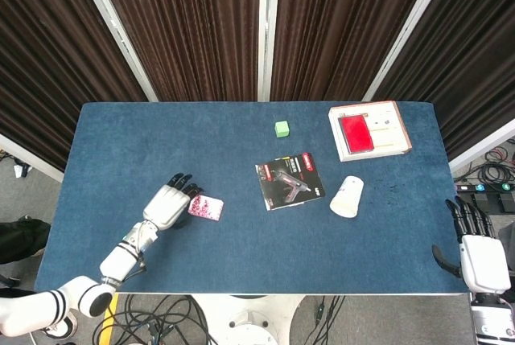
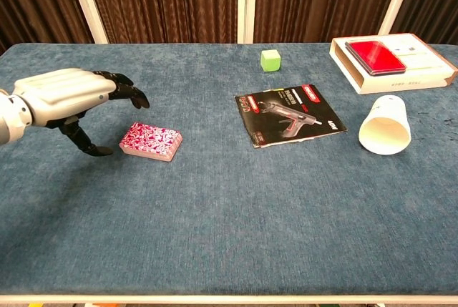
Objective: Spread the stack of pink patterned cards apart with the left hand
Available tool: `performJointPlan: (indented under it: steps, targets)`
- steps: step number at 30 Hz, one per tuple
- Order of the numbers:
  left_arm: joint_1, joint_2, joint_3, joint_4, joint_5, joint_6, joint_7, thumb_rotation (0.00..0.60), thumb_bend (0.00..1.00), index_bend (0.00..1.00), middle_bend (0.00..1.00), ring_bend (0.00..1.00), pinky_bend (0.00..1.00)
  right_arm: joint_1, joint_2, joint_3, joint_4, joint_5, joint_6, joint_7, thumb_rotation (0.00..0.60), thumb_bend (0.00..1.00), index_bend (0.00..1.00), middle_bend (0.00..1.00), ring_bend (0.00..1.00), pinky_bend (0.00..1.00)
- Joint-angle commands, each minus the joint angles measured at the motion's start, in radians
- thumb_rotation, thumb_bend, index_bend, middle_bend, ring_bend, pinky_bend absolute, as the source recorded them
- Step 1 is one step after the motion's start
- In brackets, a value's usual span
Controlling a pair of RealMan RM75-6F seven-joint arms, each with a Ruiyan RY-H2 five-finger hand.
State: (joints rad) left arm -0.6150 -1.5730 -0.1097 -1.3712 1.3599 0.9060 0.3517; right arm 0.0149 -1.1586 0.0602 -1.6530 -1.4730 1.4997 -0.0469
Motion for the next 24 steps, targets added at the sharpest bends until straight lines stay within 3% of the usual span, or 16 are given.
performJointPlan:
  steps: [1,8,24]
  targets:
    - [-0.018,-0.009,-0.006,-0.002,-0.058,-0.027,0.069,0.600,0.20,0.24,0.20,0.06,0.10,0.002,-0.004,-0.001,0.005,0.002,-0.005,0.002,0.600,0.22,0.00,0.00,0.00,0.00]
    - [-0.050,-0.030,-0.016,-0.032,-0.174,-0.053,0.178,0.600,0.19,0.23,0.20,0.06,0.10,0.004,-0.003,0.000,0.007,-0.004,0.000,0.007,0.600,0.22,0.00,0.00,0.00,0.00]
    - [-0.108,-0.054,-0.023,-0.066,-0.366,-0.052,0.297,0.600,0.18,0.23,0.22,0.06,0.10,0.003,-0.006,-0.004,0.001,-0.015,0.009,-0.007,0.600,0.23,0.00,0.00,0.00,0.00]
